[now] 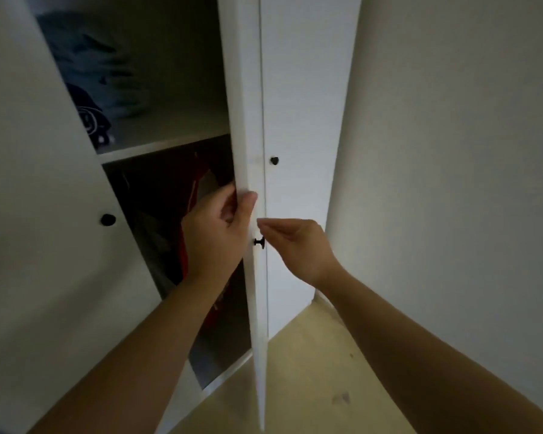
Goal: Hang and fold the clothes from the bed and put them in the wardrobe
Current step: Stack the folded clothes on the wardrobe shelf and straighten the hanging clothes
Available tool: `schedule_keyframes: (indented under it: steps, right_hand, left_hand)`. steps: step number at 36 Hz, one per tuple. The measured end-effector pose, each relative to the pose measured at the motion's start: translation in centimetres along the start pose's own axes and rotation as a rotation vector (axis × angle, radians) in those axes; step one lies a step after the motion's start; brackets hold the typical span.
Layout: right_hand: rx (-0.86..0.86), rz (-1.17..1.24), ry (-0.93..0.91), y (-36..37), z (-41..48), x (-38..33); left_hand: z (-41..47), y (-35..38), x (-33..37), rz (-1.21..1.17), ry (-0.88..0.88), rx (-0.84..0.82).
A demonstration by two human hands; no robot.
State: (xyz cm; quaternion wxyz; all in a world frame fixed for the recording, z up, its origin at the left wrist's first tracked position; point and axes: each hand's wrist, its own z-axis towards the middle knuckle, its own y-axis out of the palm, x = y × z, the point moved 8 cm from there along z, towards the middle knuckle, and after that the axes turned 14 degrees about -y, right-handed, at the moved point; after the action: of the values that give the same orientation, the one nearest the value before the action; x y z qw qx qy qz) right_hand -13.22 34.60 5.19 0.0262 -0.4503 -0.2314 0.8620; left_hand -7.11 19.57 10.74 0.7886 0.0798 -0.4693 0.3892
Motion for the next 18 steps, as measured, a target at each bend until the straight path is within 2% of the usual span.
schedule_keyframes:
  steps: [3, 5, 7, 12, 14, 16, 18]
  right_hand:
    - [-0.19, -0.03, -0.067, 4.1, 1.1, -0.9]
    - [-0.258, -0.092, -0.108, 6.2, 2.3, -1.7]
    - [-0.276, -0.127, -0.13, 7.6, 3.6, -2.4]
    - [-0.198, -0.216, -0.171, 9.5, 8.1, -4.3]
    - [-0.214, -0.241, -0.168, 10.4, 9.6, -5.1]
    - [-0.276, -0.257, -0.163, 11.7, 10.6, -5.6]
    - [-0.349, -0.294, -0.182, 13.0, 11.3, -5.9]
  left_hand:
    - [1.6, -2.9, -1.7, 0.083, -0.022, 0.034]
    - [2.9, -4.5, -2.9, 0.147, -0.059, 0.034]
    - [4.1, -5.8, -3.8, 0.199, -0.078, 0.018]
    - [6.4, -8.6, -4.5, 0.379, -0.024, 0.034]
    - [7.4, -9.6, -4.1, 0.571, 0.1, 0.095]
    - [8.3, -10.1, -2.9, 0.892, 0.337, 0.194]
    - [9.6, -9.8, -2.7, 1.17, 0.496, 0.207]
